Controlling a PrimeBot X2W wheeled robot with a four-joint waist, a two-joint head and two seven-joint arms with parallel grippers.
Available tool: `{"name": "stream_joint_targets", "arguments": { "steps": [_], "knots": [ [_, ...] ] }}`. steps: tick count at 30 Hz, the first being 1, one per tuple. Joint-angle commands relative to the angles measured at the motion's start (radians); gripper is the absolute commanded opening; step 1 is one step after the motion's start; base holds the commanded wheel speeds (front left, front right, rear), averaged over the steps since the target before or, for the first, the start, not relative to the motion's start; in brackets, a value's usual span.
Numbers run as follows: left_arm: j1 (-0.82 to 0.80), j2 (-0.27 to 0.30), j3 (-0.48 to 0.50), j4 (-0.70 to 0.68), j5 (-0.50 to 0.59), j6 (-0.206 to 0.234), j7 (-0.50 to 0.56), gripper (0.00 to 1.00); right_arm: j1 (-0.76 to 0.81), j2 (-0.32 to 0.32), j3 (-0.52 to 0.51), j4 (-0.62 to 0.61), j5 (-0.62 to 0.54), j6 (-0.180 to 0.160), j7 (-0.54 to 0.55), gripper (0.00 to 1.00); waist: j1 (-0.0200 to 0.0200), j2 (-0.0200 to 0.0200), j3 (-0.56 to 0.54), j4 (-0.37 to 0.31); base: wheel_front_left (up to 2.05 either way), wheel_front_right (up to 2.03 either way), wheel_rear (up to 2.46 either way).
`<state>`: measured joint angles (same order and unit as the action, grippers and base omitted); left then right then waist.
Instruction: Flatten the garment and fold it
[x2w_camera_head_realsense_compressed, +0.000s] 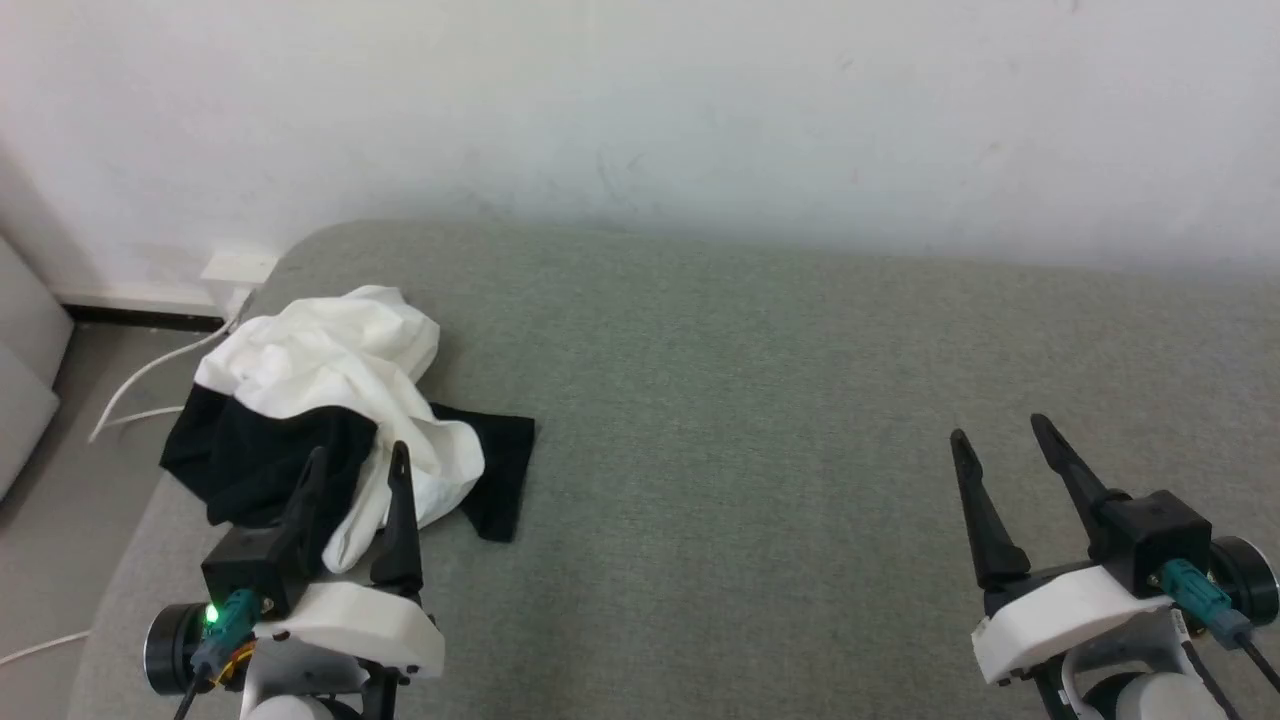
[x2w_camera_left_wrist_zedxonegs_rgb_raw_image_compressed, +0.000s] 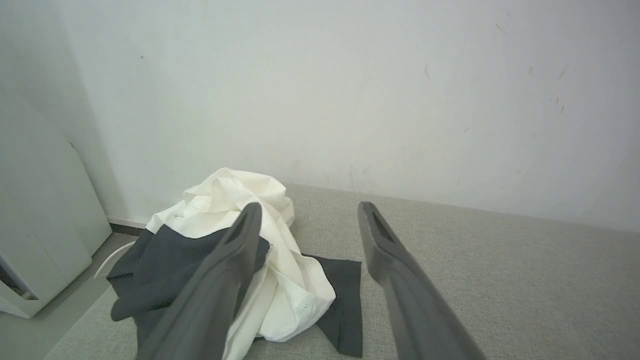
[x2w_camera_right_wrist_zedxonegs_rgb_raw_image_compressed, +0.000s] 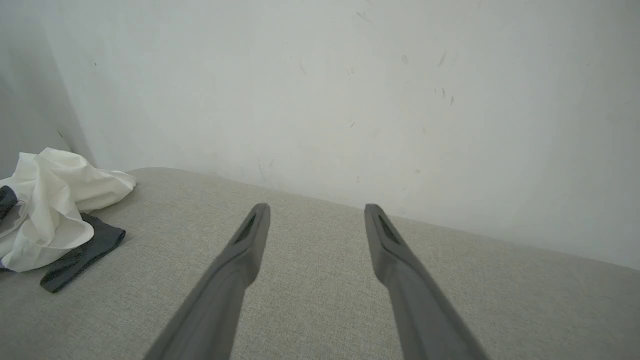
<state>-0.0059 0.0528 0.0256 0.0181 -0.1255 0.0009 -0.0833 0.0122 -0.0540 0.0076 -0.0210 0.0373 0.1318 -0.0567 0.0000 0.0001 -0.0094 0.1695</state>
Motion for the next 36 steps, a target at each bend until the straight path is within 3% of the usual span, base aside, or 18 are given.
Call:
{"name": "stream_joint_targets", "arguments": {
  "steps": [1,23,30,36],
  "knots": [
    [0.011,-0.001,0.006,0.004,-0.013,0.000,-0.011,1.00,0.013,0.001,0.005,-0.009,0.009,0.000,-0.010,1.00,0.0000,-0.0001,0.000,0.023,0.00,0.00,0.00],
    [-0.020,-0.001,0.011,0.028,-0.060,0.010,-0.055,1.00,0.014,0.002,0.031,-0.050,0.007,-0.001,-0.021,1.00,0.0000,-0.0001,0.031,0.123,0.00,0.00,0.00],
    [-0.126,0.006,0.040,0.068,-0.061,0.003,-0.070,1.00,0.001,0.002,0.039,-0.066,0.001,-0.001,-0.013,1.00,0.0000,-0.0001,0.070,0.118,0.00,0.00,0.00],
    [-0.287,0.050,0.074,0.149,-0.087,0.000,-0.069,1.00,-0.033,0.002,0.048,-0.089,-0.014,-0.001,-0.003,1.00,0.0000,-0.0001,0.138,0.091,0.00,0.00,0.00]
  ]
}}
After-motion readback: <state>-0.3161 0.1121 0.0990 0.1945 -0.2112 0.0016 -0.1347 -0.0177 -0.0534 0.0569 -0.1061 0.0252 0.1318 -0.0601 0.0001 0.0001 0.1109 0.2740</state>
